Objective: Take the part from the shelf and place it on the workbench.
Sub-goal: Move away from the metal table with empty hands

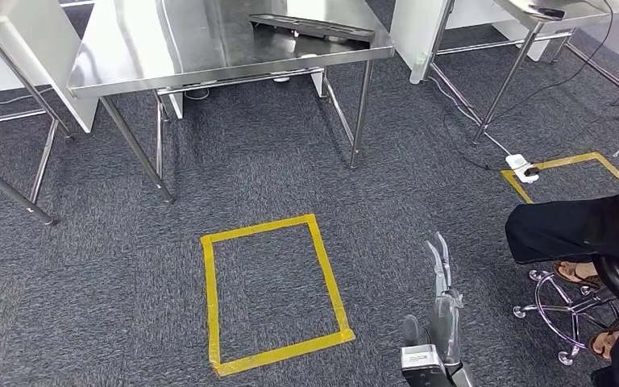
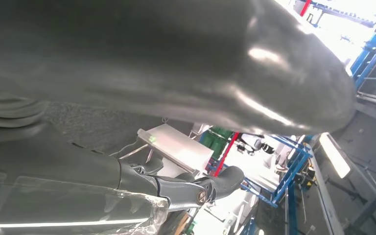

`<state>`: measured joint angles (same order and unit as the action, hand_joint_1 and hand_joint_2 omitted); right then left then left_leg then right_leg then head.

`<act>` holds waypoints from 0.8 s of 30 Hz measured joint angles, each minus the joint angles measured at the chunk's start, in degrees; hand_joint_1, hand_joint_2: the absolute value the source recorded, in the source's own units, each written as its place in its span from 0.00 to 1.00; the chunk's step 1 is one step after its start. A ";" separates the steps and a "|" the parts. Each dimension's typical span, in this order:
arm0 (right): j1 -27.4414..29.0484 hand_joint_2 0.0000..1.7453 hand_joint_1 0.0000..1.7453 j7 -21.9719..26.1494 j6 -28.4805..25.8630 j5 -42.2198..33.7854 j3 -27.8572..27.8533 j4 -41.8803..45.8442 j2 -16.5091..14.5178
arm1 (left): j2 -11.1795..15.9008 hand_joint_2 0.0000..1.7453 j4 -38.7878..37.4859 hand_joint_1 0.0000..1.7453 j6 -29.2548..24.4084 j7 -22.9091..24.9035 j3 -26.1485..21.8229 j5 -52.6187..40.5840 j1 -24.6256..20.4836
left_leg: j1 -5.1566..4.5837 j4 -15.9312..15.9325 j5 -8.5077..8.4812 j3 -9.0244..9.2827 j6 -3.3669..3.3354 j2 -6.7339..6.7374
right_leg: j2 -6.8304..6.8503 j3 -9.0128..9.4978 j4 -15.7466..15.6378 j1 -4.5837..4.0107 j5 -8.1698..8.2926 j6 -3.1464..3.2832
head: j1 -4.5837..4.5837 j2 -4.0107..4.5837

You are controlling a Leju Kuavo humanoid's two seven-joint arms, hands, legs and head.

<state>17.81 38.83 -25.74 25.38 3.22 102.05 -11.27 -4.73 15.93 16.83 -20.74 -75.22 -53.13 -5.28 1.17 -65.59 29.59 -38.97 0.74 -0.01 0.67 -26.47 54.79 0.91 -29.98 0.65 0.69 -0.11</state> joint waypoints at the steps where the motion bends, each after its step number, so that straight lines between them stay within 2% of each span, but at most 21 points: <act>1: 0.05 0.00 0.00 0.01 0.03 0.00 -0.03 0.00 0.00 | 0.01 0.00 0.00 0.00 0.00 0.03 0.01 0.00 0.02 | 0.04 -3.91 2.15 -1.21 0.23 -0.02 | 0.12 -0.24 0.03 -0.09 0.20 0.20 | -0.02 0.00; 2: 0.10 0.00 0.00 0.02 0.09 0.00 -0.05 -0.01 0.01 | 0.02 0.00 0.00 0.00 0.00 0.08 0.01 0.01 0.04 | 0.05 -6.89 3.32 -1.94 0.41 -0.03 | 0.20 -0.45 0.07 -0.18 0.35 0.26 | -0.02 0.00; 3: 0.16 0.00 0.00 0.03 0.16 -0.01 -0.07 -0.02 0.01 | 0.04 0.00 0.00 0.00 0.00 0.14 0.01 0.03 0.08 | 0.06 -7.93 3.28 -1.74 0.50 -0.02 | 0.24 -0.57 0.12 -0.23 0.46 0.24 | -0.03 0.00; 4: 0.20 0.00 0.00 0.04 0.24 -0.01 -0.07 -0.05 0.02 | 0.05 0.00 0.00 0.00 0.00 0.20 0.01 0.05 0.11 | 0.08 -6.69 2.23 -0.41 0.51 -0.01 | 0.25 -0.58 0.18 -0.24 0.52 0.20 | -0.03 0.00; 6: 0.10 0.00 0.00 0.09 0.31 -0.05 -0.06 -0.13 0.02 | 0.05 0.00 0.00 0.00 0.00 0.25 0.01 0.10 0.14 | 0.11 0.41 -0.84 4.28 0.21 -0.06 | 0.23 -0.39 0.42 -0.24 0.53 0.10 | -0.03 0.00; 7: -0.03 0.00 0.00 0.12 0.32 -0.10 -0.06 -0.18 0.02 | 0.07 0.00 0.00 0.00 0.00 0.25 0.01 0.10 0.14 | 0.04 4.02 -1.84 6.47 -0.07 -0.12 | 0.20 -0.52 0.63 -0.36 0.52 -0.02 | -0.01 0.00; 8: -0.15 0.00 0.00 0.16 0.30 -0.17 -0.06 -0.22 0.03 | 0.08 0.00 0.00 0.00 0.00 0.25 0.02 0.10 0.16 | -0.06 6.46 -2.27 7.85 -0.37 -0.18 | 0.18 -0.69 0.81 -0.49 0.53 -0.18 | 0.02 0.00; 9: -0.27 0.00 0.00 0.20 0.27 -0.30 -0.07 -0.26 0.03 | 0.10 0.00 0.00 0.00 0.00 0.25 0.02 0.08 0.19 | -0.22 7.80 -2.20 8.48 -0.70 -0.22 | 0.15 -0.92 0.94 -0.62 0.57 -0.44 | 0.04 0.00; 13: -0.69 0.00 0.00 0.22 0.15 -0.97 -0.14 -0.34 0.10 | 0.02 0.00 0.00 0.00 0.00 0.30 0.05 -0.19 0.23 | -0.71 8.78 -2.26 8.18 -0.97 -0.20 | 0.14 -1.70 1.33 -1.09 0.62 -1.13 | 0.19 0.00; 17: -1.02 0.00 0.00 0.43 0.14 -1.43 -0.19 -0.60 0.25 | -0.02 0.00 0.00 0.00 -0.03 0.35 0.06 -0.20 0.24 | -1.34 8.75 -2.44 7.99 -1.48 -0.19 | 0.15 -2.21 1.21 -0.86 0.96 -1.73 | 0.21 0.00; 24: -1.74 0.00 0.00 1.03 -0.62 -3.07 -0.25 -2.09 1.32 | -0.13 0.00 0.00 0.00 -0.02 0.05 0.07 -0.20 0.24 | -1.59 8.74 -2.82 7.72 -2.08 -0.19 | 0.14 -2.55 1.16 -0.44 1.39 -2.37 | 0.21 0.00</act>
<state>16.08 39.86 -26.36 22.31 2.97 99.96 -9.96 -4.85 15.93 16.81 -20.68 -75.14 -53.33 -5.04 -0.43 -56.86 26.78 -31.26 -1.33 -0.19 0.81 -29.02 55.95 0.47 -28.59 -1.73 0.90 -0.11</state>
